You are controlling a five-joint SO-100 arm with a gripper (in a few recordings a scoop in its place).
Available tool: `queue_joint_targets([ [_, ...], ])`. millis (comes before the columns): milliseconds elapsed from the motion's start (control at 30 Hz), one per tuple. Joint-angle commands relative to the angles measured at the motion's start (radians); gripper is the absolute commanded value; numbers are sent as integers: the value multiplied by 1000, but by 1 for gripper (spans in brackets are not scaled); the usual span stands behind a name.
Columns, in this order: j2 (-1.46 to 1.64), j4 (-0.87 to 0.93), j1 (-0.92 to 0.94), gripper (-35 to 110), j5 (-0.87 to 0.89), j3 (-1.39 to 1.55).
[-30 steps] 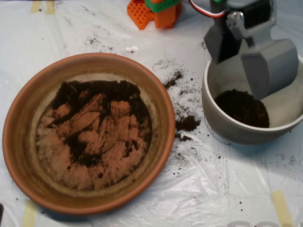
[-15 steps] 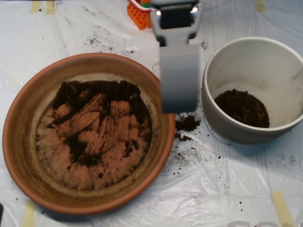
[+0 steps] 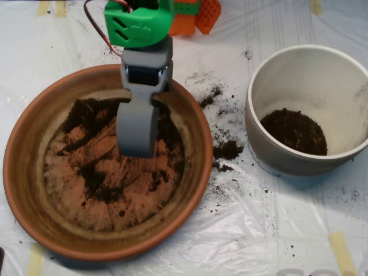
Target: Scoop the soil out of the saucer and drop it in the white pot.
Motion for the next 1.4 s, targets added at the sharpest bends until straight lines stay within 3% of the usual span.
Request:
queue_joint_targets([
  [0,8,-34,48,51,-40,20],
  [267,-106,-130,138,54,-63,-8],
  [633,-419,-55,193,65,-92,-218],
  [1167,-842,224,199,60,-75,-861],
  [1367,-893,249,207,41,-114,-900],
])
